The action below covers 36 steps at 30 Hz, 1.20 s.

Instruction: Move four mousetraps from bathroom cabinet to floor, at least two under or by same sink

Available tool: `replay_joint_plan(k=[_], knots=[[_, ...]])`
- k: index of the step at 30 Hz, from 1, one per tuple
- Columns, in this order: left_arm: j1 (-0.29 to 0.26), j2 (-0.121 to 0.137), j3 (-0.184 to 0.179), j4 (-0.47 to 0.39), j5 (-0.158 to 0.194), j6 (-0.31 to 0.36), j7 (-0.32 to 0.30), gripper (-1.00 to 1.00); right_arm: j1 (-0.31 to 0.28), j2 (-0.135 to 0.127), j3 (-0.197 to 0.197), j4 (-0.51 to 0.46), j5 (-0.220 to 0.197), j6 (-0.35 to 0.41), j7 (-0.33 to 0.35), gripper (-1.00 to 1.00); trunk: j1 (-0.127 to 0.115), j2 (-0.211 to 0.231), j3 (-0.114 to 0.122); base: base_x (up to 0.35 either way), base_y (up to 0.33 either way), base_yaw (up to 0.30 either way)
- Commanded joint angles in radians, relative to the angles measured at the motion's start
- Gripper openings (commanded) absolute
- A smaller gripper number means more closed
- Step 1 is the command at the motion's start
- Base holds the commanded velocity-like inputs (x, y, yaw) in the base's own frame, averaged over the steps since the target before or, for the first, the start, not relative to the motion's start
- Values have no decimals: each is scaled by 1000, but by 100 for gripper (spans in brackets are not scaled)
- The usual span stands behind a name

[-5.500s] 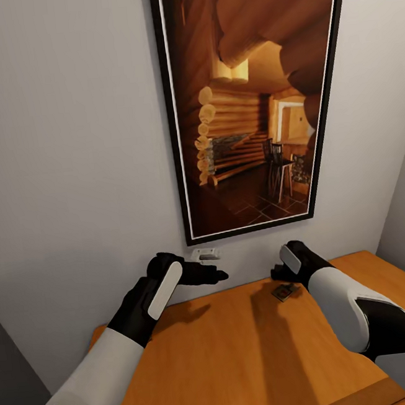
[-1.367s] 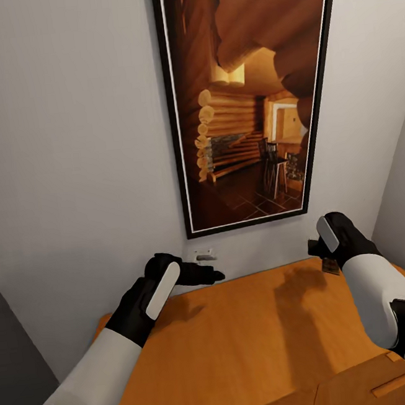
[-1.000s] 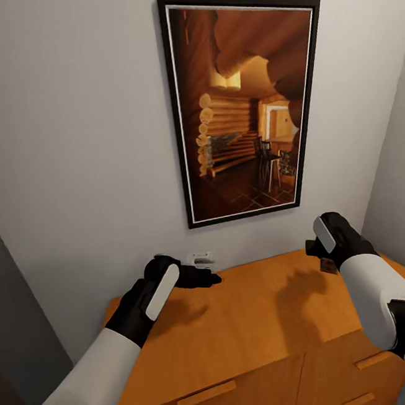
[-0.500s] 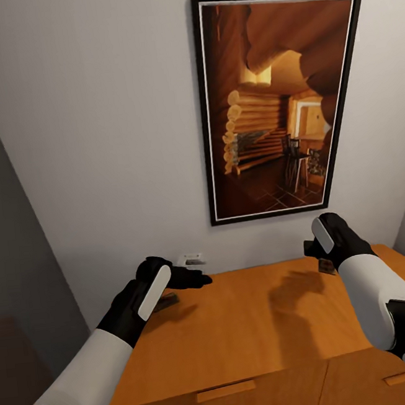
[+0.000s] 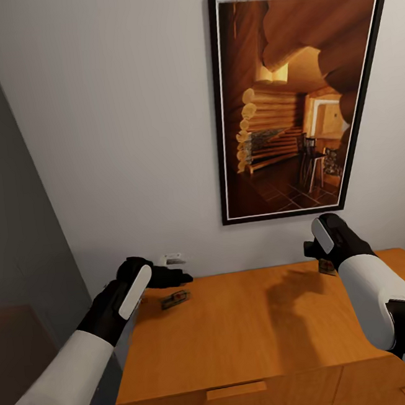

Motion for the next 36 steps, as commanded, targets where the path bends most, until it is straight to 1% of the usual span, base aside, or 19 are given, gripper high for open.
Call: replay_joint_plan(k=[1, 2, 4, 7, 13, 21, 31, 32, 33, 34, 35, 36], knots=[[-1, 8, -3, -2, 13, 2, 9, 100, -1, 0, -1, -1, -12, 2, -8, -100, 0, -1, -1, 0, 0, 71], [-1, 20, -4, -2, 14, 3, 8, 100, -1, 0, -1, -1, -12, 2, -8, -100, 0, -1, -1, 0, 0, 46], [-1, 33, -4, -4, 16, 4, 7, 100, -1, 0, -1, -1, -12, 2, -8, -100, 0, -1, -1, 0, 0, 30], [-1, 43, -7, -5, 16, 4, 6, 100, -1, 0, -1, -1, -12, 2, -8, -100, 0, -1, -1, 0, 0, 12], [-1, 48, -11, -5, 15, 4, 5, 100, -1, 0, -1, -1, -12, 2, -8, -100, 0, -1, -1, 0, 24, 3], [-1, 47, -13, -5, 15, 3, 5, 100, -1, -1, -1, 0, -11, 2, -8, -100, 0, -1, -1, 0, 183, 0], [-1, 46, -20, 7, 15, 3, -1, 100, -1, -1, -1, 1, -11, 2, -8, -100, 0, -1, -1, 0, 16, 0], [-1, 49, -37, 8, 5, 0, -80, 100, -1, -1, -1, 1, -11, 2, -8, -100, 0, -1, -1, 0, 0, 0], [-1, 51, -42, 8, -8, -3, -125, 100, 0, -1, -1, 1, -11, 2, -8, -100, 0, -1, -1, 0, 0, 0], [-1, 53, -47, 4, -49, -5, -187, 100, 3, -1, -1, 1, -9, 2, -9, -100, 0, -1, -1, 0, 0, 0], [-1, 54, -47, 2, -69, -6, -205, 100, 4, -1, -1, 1, -9, 2, -9, -100, 0, -1, -1, 0, 0, 0], [-1, 54, -49, 1, -116, -7, -235, 100, 5, -1, -1, 1, -9, 2, -9, -100, 0, -1, -1, 0, 0, 0]])
